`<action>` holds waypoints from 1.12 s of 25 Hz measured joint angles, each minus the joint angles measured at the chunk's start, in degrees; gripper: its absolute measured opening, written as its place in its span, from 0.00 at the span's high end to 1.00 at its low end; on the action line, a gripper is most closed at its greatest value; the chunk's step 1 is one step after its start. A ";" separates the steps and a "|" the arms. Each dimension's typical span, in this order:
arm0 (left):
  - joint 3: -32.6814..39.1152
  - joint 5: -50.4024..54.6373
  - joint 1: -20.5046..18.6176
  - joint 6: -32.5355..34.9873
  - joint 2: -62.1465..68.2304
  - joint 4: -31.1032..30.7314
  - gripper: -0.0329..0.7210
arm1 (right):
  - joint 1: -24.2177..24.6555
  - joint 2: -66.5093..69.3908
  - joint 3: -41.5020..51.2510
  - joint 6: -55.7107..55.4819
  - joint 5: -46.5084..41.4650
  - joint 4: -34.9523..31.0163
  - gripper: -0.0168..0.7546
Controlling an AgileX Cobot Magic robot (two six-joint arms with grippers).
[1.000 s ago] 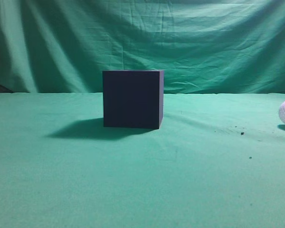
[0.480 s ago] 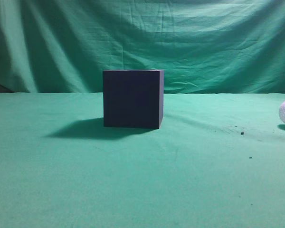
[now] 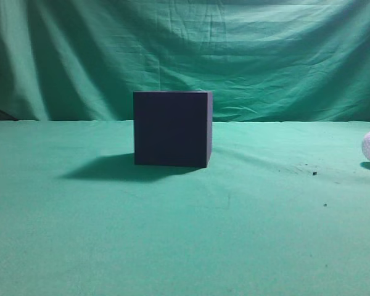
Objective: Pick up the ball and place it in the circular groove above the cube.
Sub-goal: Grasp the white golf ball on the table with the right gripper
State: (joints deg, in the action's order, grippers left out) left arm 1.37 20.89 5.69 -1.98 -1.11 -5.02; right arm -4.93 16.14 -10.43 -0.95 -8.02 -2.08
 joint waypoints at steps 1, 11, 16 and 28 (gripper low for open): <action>0.00 0.00 0.00 0.00 0.00 0.00 0.96 | 0.00 3.13 -1.85 -0.34 -2.70 -0.70 0.98; 0.00 0.00 0.00 0.00 0.00 0.00 0.96 | 0.00 34.13 -18.17 -1.97 -17.08 -7.10 0.98; 0.00 0.00 0.00 0.00 0.00 0.00 0.96 | -1.00 42.70 -23.01 5.67 -22.16 -9.69 0.98; 0.00 0.00 0.00 0.00 0.00 0.00 0.96 | -10.86 68.11 -40.93 8.36 -36.09 -1.24 0.92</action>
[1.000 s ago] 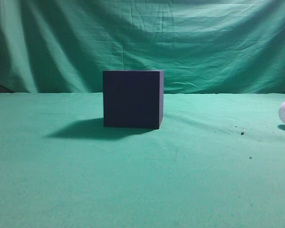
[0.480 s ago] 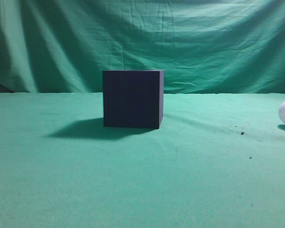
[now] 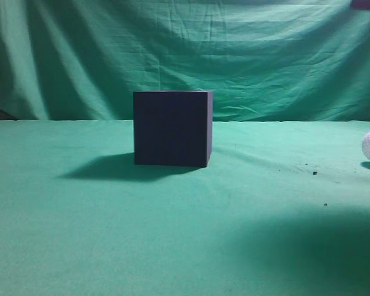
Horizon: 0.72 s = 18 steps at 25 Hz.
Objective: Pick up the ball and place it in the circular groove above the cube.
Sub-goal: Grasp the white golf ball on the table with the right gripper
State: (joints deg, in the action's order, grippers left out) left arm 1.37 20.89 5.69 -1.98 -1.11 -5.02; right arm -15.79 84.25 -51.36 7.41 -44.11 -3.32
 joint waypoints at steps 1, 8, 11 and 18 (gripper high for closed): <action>0.00 0.00 0.00 0.00 0.00 0.00 0.96 | 0.00 1.86 -1.55 -0.73 -0.79 0.53 0.83; 0.00 0.00 0.00 0.00 0.00 0.00 0.96 | 0.00 9.80 -7.47 -8.94 -1.74 4.89 0.32; 0.00 0.00 0.00 0.00 0.00 0.00 0.96 | 0.00 12.08 -7.86 -12.64 -0.59 8.08 0.31; 0.00 0.00 0.00 0.00 0.00 0.00 0.96 | 0.00 17.30 -7.95 -14.18 2.67 8.55 0.31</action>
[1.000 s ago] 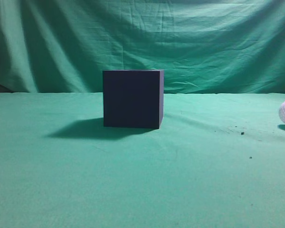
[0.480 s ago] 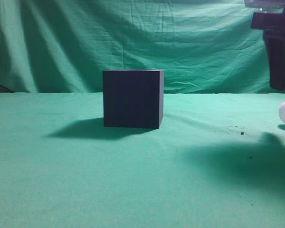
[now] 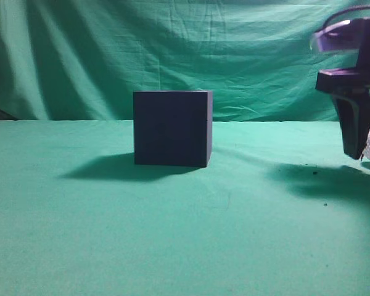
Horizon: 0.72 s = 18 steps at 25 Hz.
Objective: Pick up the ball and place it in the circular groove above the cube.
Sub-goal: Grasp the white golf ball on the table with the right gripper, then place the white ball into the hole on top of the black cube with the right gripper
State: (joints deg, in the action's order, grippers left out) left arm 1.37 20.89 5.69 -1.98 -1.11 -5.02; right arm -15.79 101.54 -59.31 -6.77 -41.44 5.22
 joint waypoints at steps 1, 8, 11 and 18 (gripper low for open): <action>0.00 0.00 0.00 0.00 0.00 0.00 0.96 | 0.00 0.53 0.00 -0.14 0.44 0.00 0.31; 0.00 0.00 0.00 0.00 0.00 0.00 0.96 | 0.00 1.36 -0.30 -2.11 1.14 0.03 0.59; 0.00 0.00 0.00 0.00 0.00 0.00 0.96 | 0.00 1.36 -2.21 -3.53 -1.27 0.03 0.58; 0.00 0.00 0.00 0.00 0.00 0.00 0.96 | -5.72 -4.04 -9.03 -2.98 -5.86 -2.38 0.58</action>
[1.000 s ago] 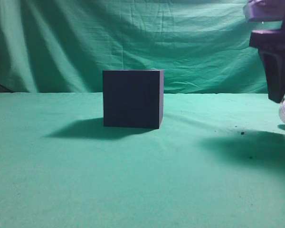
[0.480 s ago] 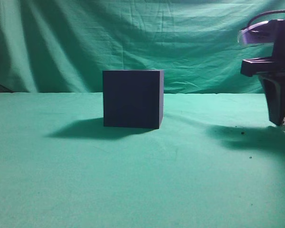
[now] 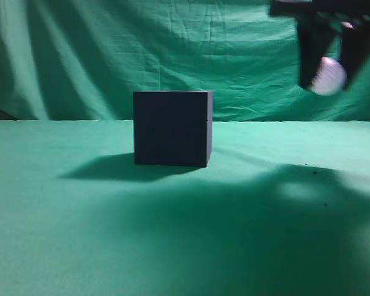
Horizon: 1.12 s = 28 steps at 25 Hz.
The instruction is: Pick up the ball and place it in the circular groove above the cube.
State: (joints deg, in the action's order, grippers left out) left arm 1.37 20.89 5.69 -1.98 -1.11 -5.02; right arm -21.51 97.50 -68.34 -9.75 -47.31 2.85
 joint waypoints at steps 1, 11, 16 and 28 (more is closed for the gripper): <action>0.00 0.00 0.00 0.00 0.00 0.00 0.96 | -1.63 -1.05 -0.80 0.03 -0.28 -0.42 0.58; 0.00 0.00 0.00 0.00 0.00 0.00 0.96 | -17.37 0.78 -9.70 2.96 3.77 -4.02 0.58; 0.00 0.00 0.00 0.00 0.00 0.00 0.96 | -17.71 5.67 -12.24 4.19 5.17 -4.02 0.58; 0.00 0.00 0.00 0.00 0.00 0.00 0.96 | -17.71 8.30 -12.70 6.48 7.24 -4.02 0.51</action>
State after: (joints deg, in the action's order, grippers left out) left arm 1.37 20.89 5.69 -1.98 -1.11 -5.02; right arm -39.22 105.80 -81.04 -3.27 -40.06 -1.17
